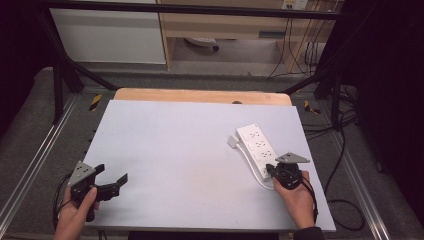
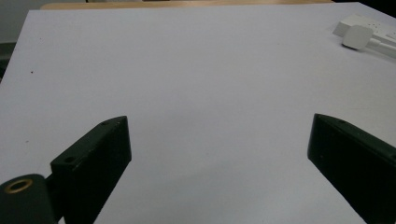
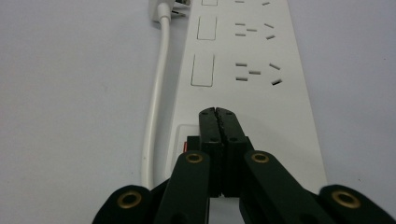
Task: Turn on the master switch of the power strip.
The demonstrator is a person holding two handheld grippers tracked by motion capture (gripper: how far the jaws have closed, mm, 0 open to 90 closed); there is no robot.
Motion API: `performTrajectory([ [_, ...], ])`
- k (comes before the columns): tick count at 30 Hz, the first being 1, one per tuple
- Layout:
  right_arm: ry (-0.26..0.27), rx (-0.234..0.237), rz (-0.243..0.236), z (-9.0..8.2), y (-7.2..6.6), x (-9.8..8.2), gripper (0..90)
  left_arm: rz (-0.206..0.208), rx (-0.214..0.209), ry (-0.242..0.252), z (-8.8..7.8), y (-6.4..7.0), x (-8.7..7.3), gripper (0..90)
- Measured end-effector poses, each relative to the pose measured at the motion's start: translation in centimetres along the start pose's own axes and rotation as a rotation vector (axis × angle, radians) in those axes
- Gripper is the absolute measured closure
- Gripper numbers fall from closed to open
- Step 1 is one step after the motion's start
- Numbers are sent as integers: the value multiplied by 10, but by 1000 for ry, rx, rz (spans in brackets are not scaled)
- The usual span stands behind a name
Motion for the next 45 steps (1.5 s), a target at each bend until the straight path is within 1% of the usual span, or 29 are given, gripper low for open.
performTrajectory([
  [19, 9, -4, -1, 0, 0, -1, 900, 0, 1, -5, 0, 0, 0, 62],
  [26, 9, 0, 6, 0, 0, -1, 900, 0, 4, -7, 0, 0, -1, 62],
  [29, 9, -2, 1, 0, 0, -1, 900, 1, 4, -10, 0, -1, -1, 61],
  [33, 7, 3, 13, 0, 0, -2, 900, -1, 5, -10, 0, -1, -1, 62],
  [45, 5, 7, 9, 0, 0, -2, 900, 0, 8, -15, 1, -1, -2, 62],
])
Point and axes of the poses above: each handheld gripper's, and its own axes: z roughly forward along the jaws, x roughly out of its top, y roughly to its right, the point moved 3 cm from there along z, roughly forward along the jaws, and after that the axes turned 6 degrees about y, right-handed, at the moved point
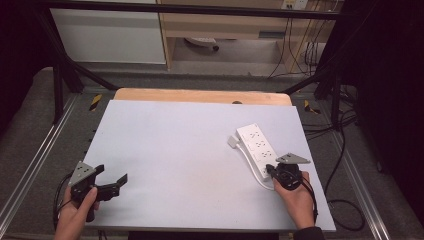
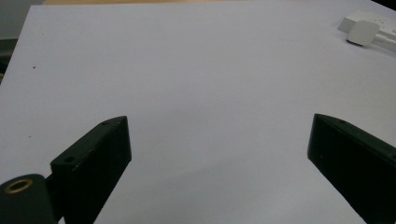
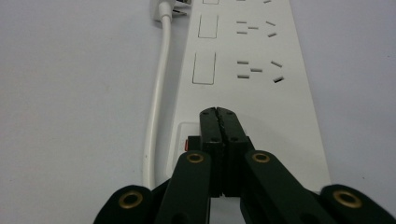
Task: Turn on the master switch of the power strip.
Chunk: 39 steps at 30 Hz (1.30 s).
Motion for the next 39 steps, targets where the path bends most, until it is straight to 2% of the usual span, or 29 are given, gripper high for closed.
performTrajectory([
  [39, 10, 1, -15, -1, 0, 2, 900, -2, 1, -1, 0, -1, 0, 62],
])
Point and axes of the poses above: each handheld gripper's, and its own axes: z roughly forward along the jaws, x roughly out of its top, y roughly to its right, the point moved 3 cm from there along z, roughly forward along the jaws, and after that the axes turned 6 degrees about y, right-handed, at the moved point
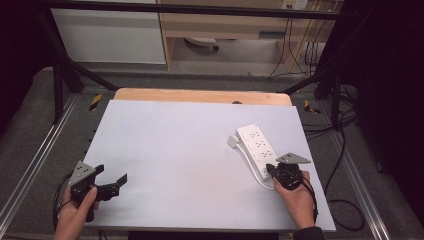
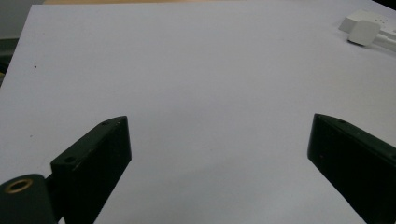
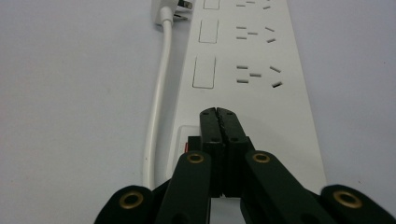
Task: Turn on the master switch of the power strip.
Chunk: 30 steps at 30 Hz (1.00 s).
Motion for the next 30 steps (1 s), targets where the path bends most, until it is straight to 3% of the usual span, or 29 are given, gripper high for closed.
performTrajectory([
  [19, 12, 2, -8, 0, 0, 0, 900, -1, 2, 3, 0, 0, 0, 62],
  [30, 61, 8, -21, -2, -2, 4, 900, 0, 3, 2, 0, -1, 0, 62],
])
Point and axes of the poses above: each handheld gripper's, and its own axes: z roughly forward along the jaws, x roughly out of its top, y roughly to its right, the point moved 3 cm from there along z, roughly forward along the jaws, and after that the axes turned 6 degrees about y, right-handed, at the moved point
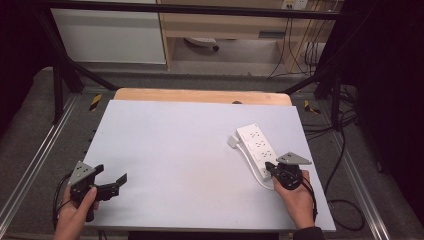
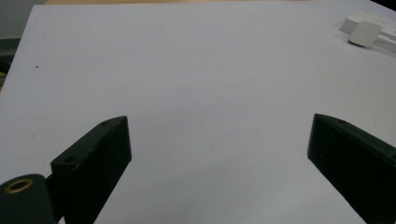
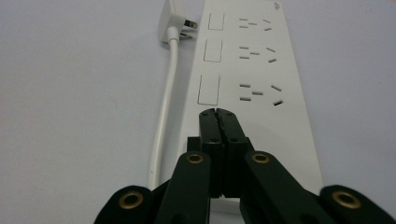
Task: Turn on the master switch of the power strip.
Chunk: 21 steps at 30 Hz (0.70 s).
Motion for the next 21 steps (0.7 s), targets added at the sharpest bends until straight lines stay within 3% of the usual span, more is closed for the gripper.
performTrajectory([
  [21, 52, 14, 17, -3, -1, 4, 817, -2, 0, -1, 0, 0, 0, 63],
])
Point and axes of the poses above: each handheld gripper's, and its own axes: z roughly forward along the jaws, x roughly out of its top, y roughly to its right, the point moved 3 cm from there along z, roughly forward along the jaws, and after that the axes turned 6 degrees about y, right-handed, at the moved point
